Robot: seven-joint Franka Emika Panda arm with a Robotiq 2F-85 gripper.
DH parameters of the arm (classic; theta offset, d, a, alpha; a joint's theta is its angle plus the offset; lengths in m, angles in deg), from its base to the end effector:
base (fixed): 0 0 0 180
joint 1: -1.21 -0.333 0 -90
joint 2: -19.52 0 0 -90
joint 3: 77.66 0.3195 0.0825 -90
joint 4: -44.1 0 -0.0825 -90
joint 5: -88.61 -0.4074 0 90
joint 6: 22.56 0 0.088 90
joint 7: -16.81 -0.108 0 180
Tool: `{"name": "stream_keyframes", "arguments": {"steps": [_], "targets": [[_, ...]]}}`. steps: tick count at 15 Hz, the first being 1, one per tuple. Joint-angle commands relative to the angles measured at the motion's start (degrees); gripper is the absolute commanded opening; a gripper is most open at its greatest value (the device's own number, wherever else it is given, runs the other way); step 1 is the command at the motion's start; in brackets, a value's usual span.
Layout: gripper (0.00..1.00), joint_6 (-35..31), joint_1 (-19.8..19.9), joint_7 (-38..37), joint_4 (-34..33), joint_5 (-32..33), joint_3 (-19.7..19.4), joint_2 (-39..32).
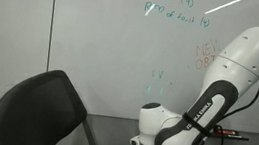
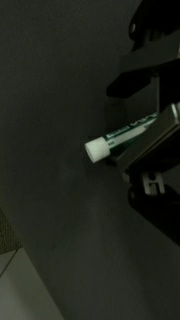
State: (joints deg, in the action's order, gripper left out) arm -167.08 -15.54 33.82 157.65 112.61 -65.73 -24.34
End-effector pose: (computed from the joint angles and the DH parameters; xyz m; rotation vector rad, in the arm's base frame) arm 0.5024 0.2887 0.0463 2.5856 1.6228 -0.2719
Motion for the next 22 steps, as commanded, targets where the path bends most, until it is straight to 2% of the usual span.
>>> {"name": "stream_keyframes", "arguments": {"steps": [1,5,6,7,14,22], "targets": [[0.33,-1.31,0.57,1.8,-0.76,-1.14,0.63,-0.9],[0.04,-2.26,0.69,2.22,-0.74,-1.06,0.66,-0.98],[0.01,-2.35,0.79,2.46,-0.73,-1.07,0.72,-0.91],[0.06,-2.5,0.98,2.83,-0.65,-1.14,0.91,-0.85],[0.05,-0.53,0.46,2.65,-1.2,-1.23,0.7,0.51],[0.06,2.79,1.18,3.35,-0.48,-1.61,0.6,5.85]]}}
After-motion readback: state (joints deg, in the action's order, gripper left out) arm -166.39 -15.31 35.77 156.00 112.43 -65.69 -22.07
